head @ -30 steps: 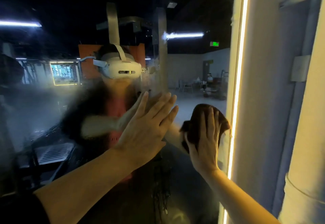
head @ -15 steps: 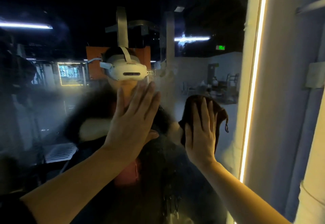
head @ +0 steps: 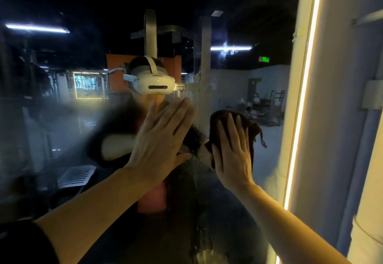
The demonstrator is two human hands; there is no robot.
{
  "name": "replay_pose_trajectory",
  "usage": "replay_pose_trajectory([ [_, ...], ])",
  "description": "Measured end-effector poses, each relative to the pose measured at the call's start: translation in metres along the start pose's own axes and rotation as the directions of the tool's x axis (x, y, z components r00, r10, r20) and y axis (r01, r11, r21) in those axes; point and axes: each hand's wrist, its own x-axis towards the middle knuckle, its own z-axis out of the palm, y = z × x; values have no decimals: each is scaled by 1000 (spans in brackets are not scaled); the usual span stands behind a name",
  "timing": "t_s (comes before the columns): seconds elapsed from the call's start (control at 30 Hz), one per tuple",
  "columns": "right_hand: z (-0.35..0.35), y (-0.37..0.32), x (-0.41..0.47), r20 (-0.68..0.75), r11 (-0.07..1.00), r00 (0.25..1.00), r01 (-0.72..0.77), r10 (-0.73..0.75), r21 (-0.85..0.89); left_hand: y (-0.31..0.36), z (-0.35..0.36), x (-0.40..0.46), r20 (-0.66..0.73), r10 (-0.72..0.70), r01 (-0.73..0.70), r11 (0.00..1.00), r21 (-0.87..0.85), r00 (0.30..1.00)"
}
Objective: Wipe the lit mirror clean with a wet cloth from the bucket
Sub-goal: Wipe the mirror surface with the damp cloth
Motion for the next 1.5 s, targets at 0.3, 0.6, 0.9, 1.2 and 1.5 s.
replay_pose_trajectory([
  [0.3,8,-26,49,-83,996,992,-90,91,14,-52,-23,-7,30,-121,119,991,64,992],
  [0.6,2,-24,81,-141,999,989,-48,49,13,-51,-21,-8,32,-123,118,985,124,992],
  [0.9,0,-16,62,-31,991,991,132,-132,-18,-52,-18,-9,14,-122,119,987,109,992],
  [1.2,9,-44,101,-73,1000,997,5,-5,-1,-53,-19,-9,10,-130,130,991,26,991],
  [1.5,-10,-22,150,-147,998,987,-59,64,34,-86,-33,-9,-41,-149,152,986,68,988],
])
